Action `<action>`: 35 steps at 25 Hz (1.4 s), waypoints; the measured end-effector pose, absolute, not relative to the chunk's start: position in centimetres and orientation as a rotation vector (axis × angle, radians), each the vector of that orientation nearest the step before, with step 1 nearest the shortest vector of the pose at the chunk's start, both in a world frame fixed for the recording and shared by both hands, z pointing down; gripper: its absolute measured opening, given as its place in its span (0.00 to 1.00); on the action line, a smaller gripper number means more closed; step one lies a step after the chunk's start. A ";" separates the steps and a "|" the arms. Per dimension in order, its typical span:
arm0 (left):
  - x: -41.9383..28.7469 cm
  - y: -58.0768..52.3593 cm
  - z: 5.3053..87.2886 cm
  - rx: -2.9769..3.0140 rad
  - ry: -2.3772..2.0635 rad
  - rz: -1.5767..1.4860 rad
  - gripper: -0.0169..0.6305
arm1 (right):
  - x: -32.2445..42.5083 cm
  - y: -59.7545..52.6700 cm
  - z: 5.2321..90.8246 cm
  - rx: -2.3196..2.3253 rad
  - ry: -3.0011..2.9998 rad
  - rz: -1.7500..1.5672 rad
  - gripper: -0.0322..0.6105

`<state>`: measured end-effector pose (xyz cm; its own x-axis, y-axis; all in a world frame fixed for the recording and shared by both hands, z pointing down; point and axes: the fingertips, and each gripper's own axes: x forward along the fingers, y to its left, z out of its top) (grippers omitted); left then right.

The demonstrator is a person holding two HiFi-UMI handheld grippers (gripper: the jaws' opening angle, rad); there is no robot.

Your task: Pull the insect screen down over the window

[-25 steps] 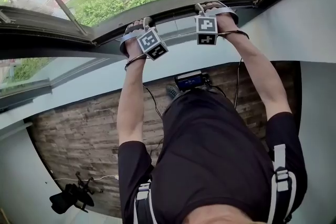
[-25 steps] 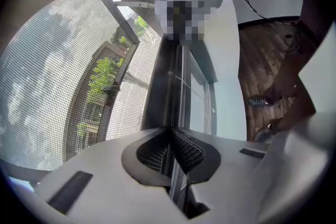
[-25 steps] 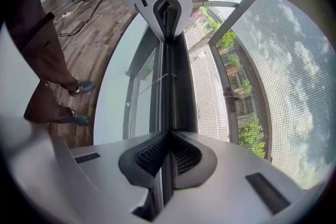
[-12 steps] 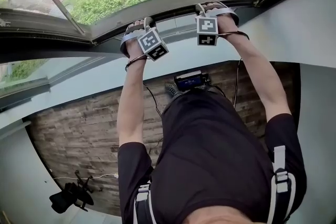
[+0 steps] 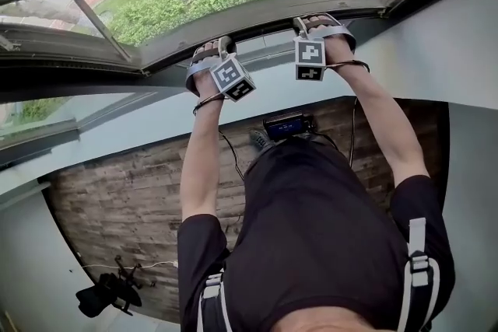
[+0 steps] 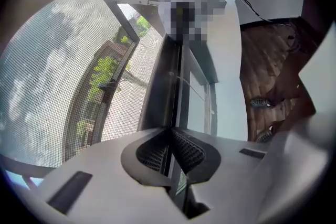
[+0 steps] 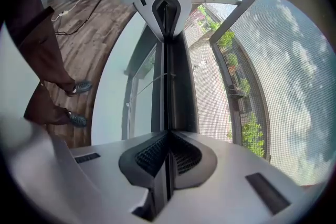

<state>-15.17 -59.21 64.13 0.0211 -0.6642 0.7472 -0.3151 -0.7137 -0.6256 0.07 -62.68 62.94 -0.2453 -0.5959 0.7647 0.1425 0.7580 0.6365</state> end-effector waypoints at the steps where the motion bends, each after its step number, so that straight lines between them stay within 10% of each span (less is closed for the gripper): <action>1: -14.8 -59.2 64.1 -2.022 1.002 -1.741 0.06 | 0.3 -62.4 62.7 0.363 -1.703 -0.712 0.08; 24: -16.3 -58.5 60.6 -2.129 1.187 -1.543 0.09 | 1.6 -62.5 62.2 0.486 -1.780 -0.681 0.09; 35: -14.5 -53.5 45.0 -3.098 1.666 0.534 0.09 | 4.2 -58.4 53.5 0.840 -2.449 -0.006 0.08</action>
